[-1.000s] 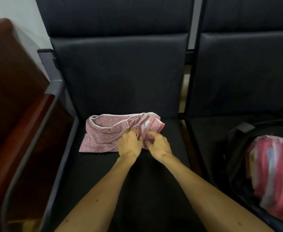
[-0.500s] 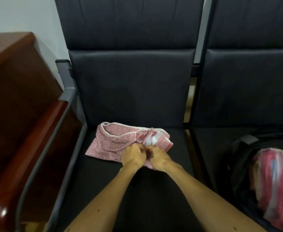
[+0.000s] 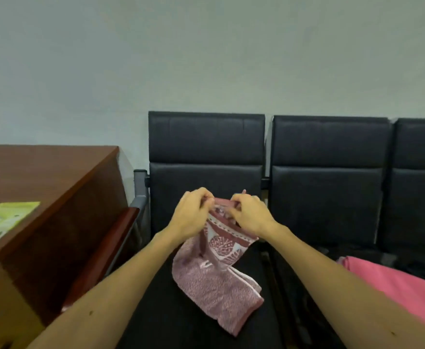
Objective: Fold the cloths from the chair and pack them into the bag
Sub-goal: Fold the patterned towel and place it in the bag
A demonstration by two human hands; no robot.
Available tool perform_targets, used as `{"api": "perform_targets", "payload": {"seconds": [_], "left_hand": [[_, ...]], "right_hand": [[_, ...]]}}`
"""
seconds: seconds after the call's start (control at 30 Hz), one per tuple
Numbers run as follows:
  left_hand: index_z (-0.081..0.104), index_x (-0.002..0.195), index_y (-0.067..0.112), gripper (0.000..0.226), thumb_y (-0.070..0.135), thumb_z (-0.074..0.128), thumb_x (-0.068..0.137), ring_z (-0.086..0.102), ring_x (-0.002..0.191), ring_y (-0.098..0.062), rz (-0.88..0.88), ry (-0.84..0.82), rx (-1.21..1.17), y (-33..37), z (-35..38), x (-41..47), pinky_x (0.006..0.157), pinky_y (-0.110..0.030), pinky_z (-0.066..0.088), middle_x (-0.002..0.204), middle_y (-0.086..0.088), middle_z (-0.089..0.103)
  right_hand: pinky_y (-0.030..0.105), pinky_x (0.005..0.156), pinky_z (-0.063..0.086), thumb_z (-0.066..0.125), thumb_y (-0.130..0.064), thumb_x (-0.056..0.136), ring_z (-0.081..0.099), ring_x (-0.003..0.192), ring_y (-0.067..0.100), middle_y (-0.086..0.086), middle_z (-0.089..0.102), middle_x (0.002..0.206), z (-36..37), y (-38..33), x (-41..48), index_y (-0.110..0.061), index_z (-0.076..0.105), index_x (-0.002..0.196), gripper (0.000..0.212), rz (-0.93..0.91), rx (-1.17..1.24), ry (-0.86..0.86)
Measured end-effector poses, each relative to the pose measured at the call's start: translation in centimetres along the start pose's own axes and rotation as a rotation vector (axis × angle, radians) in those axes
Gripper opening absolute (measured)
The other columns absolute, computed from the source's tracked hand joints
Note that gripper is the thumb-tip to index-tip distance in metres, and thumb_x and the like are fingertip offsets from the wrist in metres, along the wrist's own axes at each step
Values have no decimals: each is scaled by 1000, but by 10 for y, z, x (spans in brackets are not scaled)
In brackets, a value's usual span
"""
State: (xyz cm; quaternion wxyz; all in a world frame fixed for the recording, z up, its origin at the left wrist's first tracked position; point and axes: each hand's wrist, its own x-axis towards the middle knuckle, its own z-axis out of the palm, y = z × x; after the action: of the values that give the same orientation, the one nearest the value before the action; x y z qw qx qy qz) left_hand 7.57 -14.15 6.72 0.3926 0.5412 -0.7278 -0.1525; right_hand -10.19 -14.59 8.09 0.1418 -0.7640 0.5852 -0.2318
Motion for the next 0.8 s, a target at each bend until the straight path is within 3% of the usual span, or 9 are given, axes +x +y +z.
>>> {"api": "perform_targets", "payload": {"seconds": [0.13,0.3,0.4,0.47,0.57,0.63,0.73,0.8], "left_hand": [[63,98,18,10,20,53,100,62,84,-7,95,137,-86,73,-63,-13,74,-23,49,91,6,67],[62,93,19,10,11,64,87,55,67,7,224,238,-107,150,-125,-41,60,-7,41,79,13,60],[59,90,22,12,14,66,86,57,67,0,279,229,-123,185,-151,-61,57,-9,41,79,10,62],[60,86,23,9,15,64,85,60,71,-8,266,170,-107,199,-162,-69,61,-17,45,81,6,65],[65,98,18,15,12,65,84,71,82,-20,175,-56,-156,210,-175,-83,77,-39,60,92,-4,73],[63,108,12,25,8,72,86,74,89,-24,106,-301,-263,213,-183,-93,81,-41,61,101,-9,74],[58,120,9,42,8,77,83,71,105,-30,54,-635,-291,211,-198,-99,93,-46,56,114,-12,73],[58,125,6,50,9,80,80,67,111,-36,43,-819,-195,198,-207,-100,98,-53,52,120,-17,69]], "right_hand": [[36,71,41,53,-31,97,55,90,24,2,54,92,-75,-57,-28,-21,53,83,18,-187,-65,211],[43,98,42,51,-27,98,43,120,27,10,49,128,-149,-115,-71,-8,62,111,25,-316,-158,481],[46,100,39,48,-18,98,45,122,30,12,52,129,-188,-146,-100,-6,60,111,22,-413,-205,655],[45,94,41,45,-11,97,53,108,31,13,61,114,-210,-163,-118,-6,59,108,18,-458,-209,732],[42,78,45,41,-2,95,59,82,35,15,67,92,-238,-183,-143,-4,59,109,23,-521,-167,930],[38,69,44,39,-3,97,57,75,29,12,66,90,-254,-191,-156,-4,58,112,24,-559,-99,993],[32,74,44,45,-11,99,58,83,21,1,63,94,-277,-195,-171,-9,61,111,19,-596,-76,865],[30,79,45,56,-19,97,61,90,18,-5,64,96,-292,-188,-179,-16,67,105,14,-562,-162,614]]}}
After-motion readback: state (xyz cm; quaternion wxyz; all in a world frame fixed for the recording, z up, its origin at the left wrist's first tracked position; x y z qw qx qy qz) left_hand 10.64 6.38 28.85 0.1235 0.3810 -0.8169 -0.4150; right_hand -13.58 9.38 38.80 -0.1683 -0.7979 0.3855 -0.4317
